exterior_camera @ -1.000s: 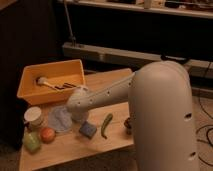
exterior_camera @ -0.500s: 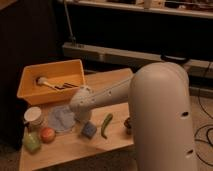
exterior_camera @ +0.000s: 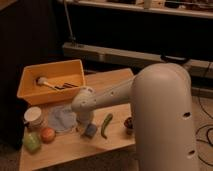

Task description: Wipe table surface with sponge

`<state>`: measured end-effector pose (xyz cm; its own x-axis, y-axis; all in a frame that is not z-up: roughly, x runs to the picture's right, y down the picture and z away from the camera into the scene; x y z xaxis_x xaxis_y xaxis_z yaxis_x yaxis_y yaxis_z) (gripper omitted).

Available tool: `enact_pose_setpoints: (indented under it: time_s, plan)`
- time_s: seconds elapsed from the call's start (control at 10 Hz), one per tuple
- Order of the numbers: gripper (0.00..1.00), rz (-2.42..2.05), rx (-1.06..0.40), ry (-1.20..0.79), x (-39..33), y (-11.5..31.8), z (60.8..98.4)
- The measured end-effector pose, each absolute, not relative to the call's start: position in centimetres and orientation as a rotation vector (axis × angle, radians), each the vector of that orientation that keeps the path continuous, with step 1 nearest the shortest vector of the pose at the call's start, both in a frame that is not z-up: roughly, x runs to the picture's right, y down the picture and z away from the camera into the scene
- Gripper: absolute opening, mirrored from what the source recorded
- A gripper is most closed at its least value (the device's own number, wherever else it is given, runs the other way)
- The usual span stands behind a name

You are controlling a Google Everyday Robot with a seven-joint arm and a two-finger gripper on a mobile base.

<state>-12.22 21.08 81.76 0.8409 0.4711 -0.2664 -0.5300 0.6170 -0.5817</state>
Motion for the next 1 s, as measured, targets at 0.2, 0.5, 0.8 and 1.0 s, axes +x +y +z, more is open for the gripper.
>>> enact_pose_setpoints:
  time_s: [0.2,0.5,0.8,1.0]
  plan:
    - [0.48,0.578,-0.705,0.098,-12.0,21.3,81.7]
    - [0.3,0.609,-0.693,0.108,-10.2,20.4,80.8]
    - [0.3,0.647,-0.705,0.134,-7.3,20.4,80.6]
    - [0.3,0.656,-0.71,0.143,-6.6,20.2,81.1]
